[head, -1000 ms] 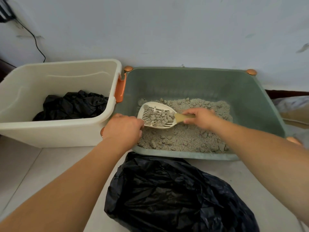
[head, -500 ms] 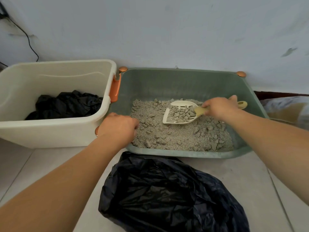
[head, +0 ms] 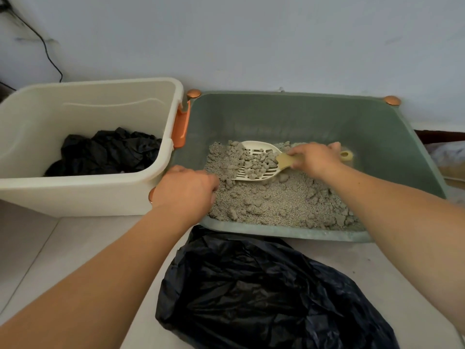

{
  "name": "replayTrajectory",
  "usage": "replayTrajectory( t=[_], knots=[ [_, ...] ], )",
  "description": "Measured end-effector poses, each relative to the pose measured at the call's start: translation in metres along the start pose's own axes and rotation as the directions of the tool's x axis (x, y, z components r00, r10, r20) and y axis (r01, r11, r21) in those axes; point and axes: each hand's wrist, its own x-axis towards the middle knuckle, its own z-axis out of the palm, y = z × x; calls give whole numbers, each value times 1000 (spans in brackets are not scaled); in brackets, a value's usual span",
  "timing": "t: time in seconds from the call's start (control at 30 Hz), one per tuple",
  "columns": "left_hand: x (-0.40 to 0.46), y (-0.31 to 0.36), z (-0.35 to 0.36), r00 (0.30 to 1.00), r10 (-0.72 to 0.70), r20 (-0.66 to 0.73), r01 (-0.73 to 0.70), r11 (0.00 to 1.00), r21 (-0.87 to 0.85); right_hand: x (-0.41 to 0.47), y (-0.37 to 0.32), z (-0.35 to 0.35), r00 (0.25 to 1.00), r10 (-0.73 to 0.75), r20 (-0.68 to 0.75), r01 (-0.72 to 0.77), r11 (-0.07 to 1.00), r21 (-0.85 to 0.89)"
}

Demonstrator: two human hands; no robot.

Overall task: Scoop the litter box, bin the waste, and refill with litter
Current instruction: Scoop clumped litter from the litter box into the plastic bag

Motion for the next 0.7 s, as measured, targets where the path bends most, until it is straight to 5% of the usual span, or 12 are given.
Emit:
replayTrajectory(
  t=[0.3, 0.5, 0.7],
  knots=[
    [-4, 6, -10, 999, 11, -31, -9, 996, 89, 17, -32, 15, 996, -40, 83, 23, 980, 196],
    [-3, 8, -10, 999, 5, -46, -1, 996, 88, 26, -28, 40, 986, -13, 167, -75, 858, 508],
    [-3, 9, -9, 998, -6, -57, 11, 997, 73, 21, -27, 45, 988, -21, 152, -66, 837, 544]
  ],
)
